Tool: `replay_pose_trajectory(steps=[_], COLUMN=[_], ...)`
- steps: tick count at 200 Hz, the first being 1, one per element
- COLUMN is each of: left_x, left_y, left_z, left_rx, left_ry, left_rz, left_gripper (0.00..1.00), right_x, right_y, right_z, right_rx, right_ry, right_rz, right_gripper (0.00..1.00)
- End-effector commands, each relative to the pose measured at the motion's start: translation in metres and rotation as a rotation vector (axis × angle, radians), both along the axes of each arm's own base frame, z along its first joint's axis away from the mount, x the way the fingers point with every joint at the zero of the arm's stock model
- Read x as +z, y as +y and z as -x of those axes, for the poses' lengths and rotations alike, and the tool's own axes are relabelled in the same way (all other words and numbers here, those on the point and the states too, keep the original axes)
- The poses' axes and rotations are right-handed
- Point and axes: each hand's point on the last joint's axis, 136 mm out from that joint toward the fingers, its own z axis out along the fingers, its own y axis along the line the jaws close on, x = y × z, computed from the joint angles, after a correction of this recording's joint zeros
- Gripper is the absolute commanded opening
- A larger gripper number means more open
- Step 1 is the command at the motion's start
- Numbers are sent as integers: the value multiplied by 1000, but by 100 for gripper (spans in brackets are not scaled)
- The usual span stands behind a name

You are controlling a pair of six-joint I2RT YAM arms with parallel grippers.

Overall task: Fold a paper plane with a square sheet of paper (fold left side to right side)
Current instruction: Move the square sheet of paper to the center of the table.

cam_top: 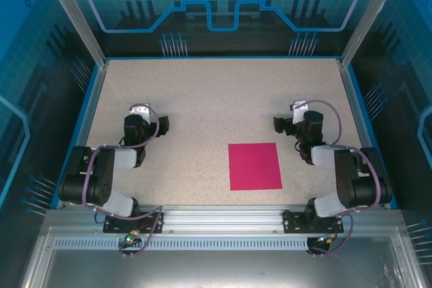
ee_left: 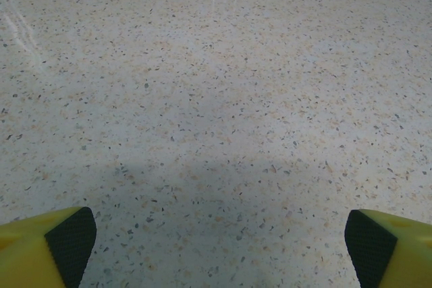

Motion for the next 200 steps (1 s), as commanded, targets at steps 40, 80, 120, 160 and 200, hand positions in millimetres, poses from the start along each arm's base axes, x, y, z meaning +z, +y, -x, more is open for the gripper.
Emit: replay_pose_trajectory(steps=[40, 80, 120, 160, 200], left_x=[60, 45, 29, 20, 23], left_y=[-10, -76, -121, -129, -125], left_z=[24, 63, 95, 99, 100], left_rx=[188, 61, -57, -67, -54], left_ry=[199, 474, 573, 600, 587], left_rz=[289, 479, 522, 530, 503], left_gripper=[99, 99, 99, 99, 99], right_x=[63, 38, -11, -47, -62], right_y=[40, 105, 122, 123, 135], right_z=[55, 129, 184, 202, 197], right_rx=[50, 178, 184, 160, 160], right_ry=[208, 450, 672, 818, 864], right_rz=[-102, -58, 58, 154, 208], right_gripper=[99, 99, 99, 99, 99])
